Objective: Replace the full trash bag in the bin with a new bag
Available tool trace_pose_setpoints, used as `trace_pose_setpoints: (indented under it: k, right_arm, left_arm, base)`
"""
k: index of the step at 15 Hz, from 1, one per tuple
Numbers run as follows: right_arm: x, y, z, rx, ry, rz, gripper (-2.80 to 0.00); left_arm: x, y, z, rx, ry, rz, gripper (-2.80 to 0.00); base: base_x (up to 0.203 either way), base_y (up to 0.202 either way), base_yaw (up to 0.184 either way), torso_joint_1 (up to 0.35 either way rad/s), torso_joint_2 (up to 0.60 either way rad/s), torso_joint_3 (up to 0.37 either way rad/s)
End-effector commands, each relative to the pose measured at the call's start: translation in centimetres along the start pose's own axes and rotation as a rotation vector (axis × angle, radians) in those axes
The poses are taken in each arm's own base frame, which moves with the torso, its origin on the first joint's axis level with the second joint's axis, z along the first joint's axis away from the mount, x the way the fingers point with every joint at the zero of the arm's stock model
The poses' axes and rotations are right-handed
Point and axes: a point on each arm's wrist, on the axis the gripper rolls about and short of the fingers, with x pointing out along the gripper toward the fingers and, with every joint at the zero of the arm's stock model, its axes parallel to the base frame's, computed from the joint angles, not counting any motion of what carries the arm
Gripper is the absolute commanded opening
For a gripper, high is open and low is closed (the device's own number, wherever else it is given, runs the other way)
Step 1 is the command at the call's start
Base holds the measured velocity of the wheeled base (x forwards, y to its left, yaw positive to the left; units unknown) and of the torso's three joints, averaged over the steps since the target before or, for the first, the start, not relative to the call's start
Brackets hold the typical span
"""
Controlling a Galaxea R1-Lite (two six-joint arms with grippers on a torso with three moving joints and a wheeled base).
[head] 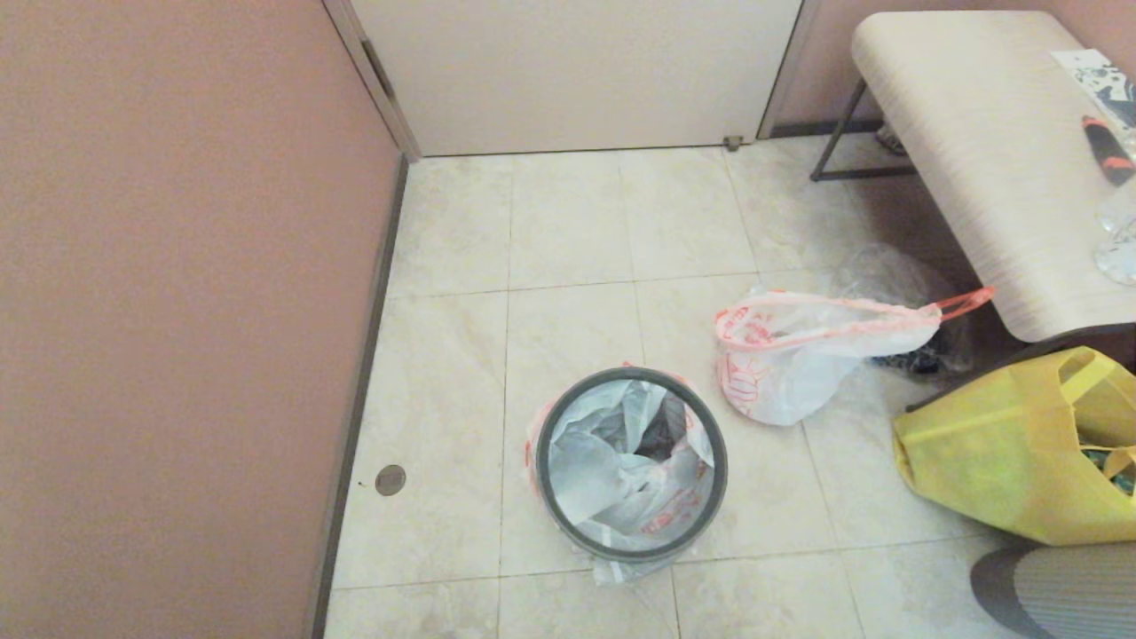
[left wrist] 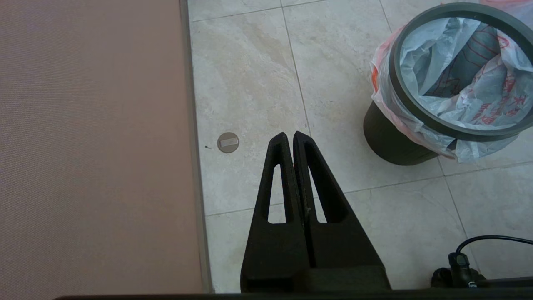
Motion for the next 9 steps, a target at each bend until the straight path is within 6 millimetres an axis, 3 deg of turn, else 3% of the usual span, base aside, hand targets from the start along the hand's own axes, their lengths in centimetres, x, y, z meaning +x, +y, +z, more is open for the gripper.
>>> trace_pose_setpoints:
  k: [1,9]
  right_arm:
    - [0.01,0.0,-0.01,0.005,0.0,-0.001,-2.8]
    - [0.02,0.0,-0.06,-0.002,0.002,0.001,-2.8]
  left_arm:
    - [0.01,0.0,0.01,0.0,0.001,0.0,-2.8]
    - [0.01,0.0,0.01,-0.001,0.001,0.0,-2.8]
  base:
    - [0.0,0.0,0.0,0.0,0.0,0.0]
    - [0.0,0.0,0.0,0.0,0.0,0.0]
